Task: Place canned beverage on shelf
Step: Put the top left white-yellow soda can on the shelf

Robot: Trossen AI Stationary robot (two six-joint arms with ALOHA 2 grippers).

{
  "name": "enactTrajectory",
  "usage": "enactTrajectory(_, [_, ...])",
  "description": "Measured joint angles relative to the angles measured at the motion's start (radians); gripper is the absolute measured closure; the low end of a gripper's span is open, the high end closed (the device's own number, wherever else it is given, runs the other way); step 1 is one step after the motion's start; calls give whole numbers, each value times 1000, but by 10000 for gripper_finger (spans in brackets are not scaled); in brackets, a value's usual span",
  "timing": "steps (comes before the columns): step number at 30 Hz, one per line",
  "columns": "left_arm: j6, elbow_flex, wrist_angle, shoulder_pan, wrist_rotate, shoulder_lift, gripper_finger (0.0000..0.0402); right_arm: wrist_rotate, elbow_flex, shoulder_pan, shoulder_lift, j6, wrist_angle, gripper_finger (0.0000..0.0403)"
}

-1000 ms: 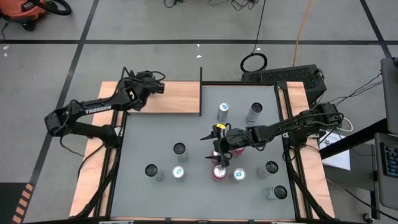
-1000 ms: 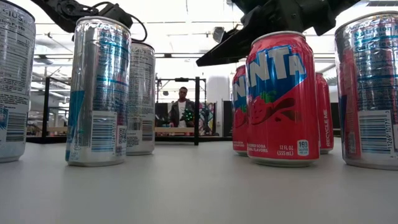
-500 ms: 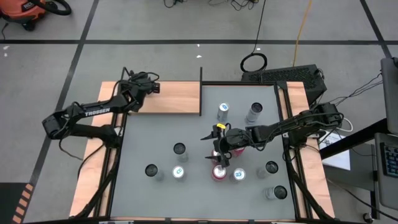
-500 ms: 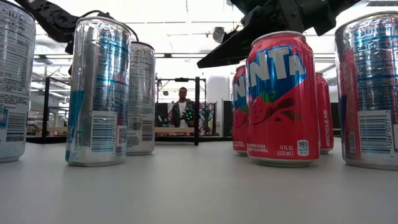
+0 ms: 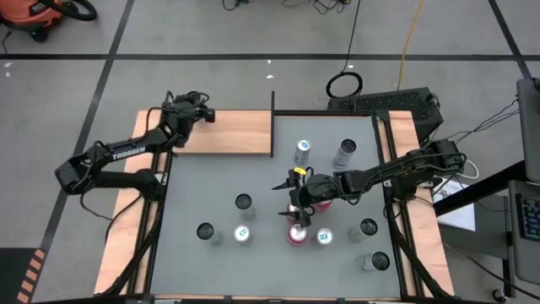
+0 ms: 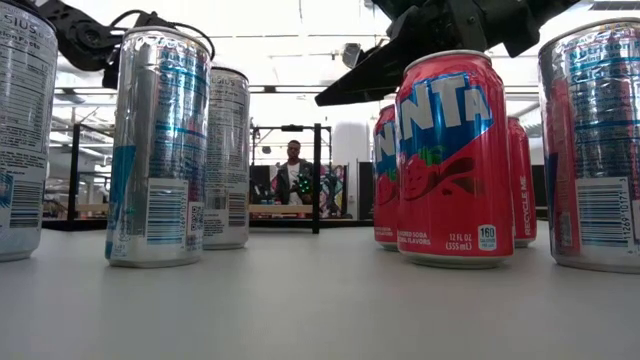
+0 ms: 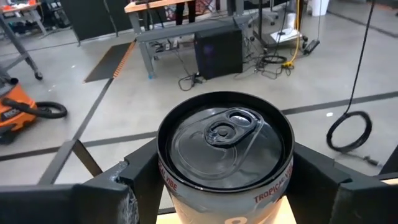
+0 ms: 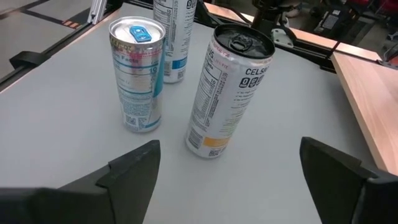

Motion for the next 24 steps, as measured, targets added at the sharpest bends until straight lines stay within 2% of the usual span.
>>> enactTrajectory(10, [41, 0, -26, 81, 110, -10, 146, -25, 0, 0, 0, 4, -8, 83])
enactTrajectory(24, [33, -4, -106, 115, 105, -147, 146, -25, 0, 0, 0, 3, -6, 83])
